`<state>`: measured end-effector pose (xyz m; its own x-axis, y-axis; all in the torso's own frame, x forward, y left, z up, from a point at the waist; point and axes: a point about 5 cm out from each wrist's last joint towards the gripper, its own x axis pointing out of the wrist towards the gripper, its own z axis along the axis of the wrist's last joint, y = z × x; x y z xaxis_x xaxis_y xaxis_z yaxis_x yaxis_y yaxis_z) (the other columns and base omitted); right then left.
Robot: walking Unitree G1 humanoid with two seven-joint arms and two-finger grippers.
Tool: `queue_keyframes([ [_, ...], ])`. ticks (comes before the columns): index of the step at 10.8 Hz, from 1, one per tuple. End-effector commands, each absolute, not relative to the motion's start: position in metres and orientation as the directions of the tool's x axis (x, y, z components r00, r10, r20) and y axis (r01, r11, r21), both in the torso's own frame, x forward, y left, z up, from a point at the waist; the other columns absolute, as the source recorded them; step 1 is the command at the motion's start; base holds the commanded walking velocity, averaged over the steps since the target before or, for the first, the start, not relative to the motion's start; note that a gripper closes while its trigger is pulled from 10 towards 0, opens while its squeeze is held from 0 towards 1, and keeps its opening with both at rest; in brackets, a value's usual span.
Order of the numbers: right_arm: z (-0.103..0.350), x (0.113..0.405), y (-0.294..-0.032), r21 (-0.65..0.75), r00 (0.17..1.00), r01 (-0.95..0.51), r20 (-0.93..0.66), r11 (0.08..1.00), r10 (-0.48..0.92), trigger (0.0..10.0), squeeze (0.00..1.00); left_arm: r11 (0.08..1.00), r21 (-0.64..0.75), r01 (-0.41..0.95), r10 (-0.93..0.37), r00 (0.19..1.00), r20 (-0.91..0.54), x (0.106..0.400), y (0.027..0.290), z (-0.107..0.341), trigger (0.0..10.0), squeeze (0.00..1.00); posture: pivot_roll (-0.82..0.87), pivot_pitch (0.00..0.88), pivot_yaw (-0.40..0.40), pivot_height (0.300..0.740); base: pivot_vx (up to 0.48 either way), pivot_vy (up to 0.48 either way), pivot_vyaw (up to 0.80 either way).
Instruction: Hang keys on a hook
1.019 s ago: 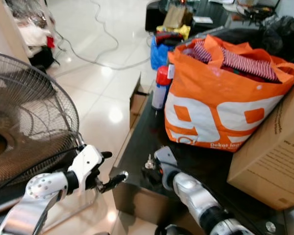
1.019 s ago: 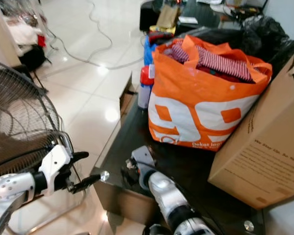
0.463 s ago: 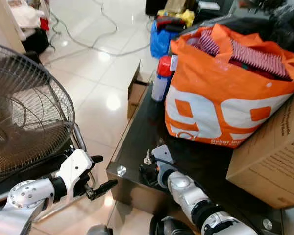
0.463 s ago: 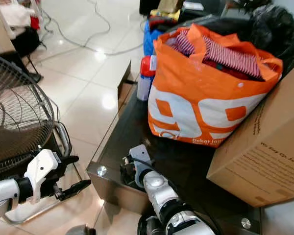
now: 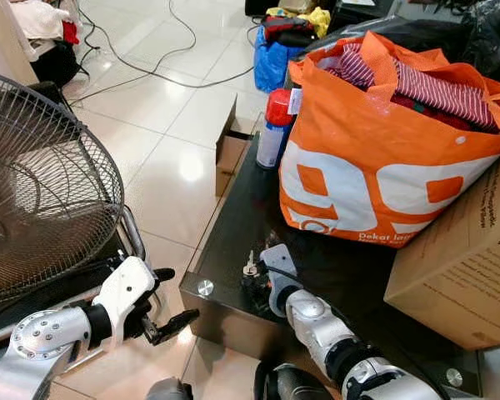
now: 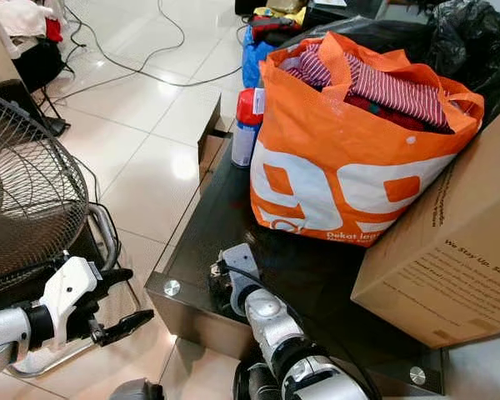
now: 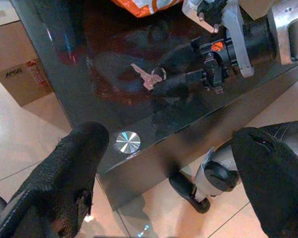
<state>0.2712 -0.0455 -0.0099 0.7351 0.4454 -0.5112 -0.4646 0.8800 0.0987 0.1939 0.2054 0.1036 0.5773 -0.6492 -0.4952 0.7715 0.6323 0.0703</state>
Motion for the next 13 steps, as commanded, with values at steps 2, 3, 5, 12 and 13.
queue_keyframes([
  [2,-0.017,0.266,-0.05,0.112,0.722,-0.457,-0.534,0.883,0.441,2.8,0.0,0.626,0.074,0.776,-0.651,0.572,-0.498,0.195,0.205,0.105,10.0,0.0,0.15,0.193,-0.101,0.74,0.0,0.0,0.0],
  [3,-0.017,0.266,-0.05,0.112,0.722,-0.457,-0.533,0.883,0.441,2.8,0.0,0.626,0.074,0.777,-0.651,0.572,-0.498,0.196,0.205,0.105,10.0,0.0,0.15,0.193,-0.101,0.74,0.0,0.0,0.0],
  [5,-0.017,0.265,-0.05,0.111,0.721,-0.46,-0.532,0.881,0.443,2.6,0.0,0.625,0.074,0.777,-0.652,0.573,-0.496,0.196,0.204,0.106,10.0,0.0,0.15,0.192,-0.102,0.74,0.0,0.0,0.0],
  [12,-0.022,0.261,-0.064,0.086,0.735,-0.459,-0.522,0.884,0.432,1.5,0.0,0.624,0.079,0.777,-0.657,0.577,-0.485,0.198,0.198,0.112,10.0,0.0,0.15,0.184,-0.1,0.74,0.0,0.0,0.0],
  [13,-0.022,0.261,-0.067,0.082,0.743,-0.446,-0.522,0.891,0.42,1.5,0.0,0.624,0.079,0.777,-0.657,0.577,-0.485,0.199,0.198,0.112,10.0,0.0,0.15,0.184,-0.099,0.74,0.0,0.0,0.0],
])
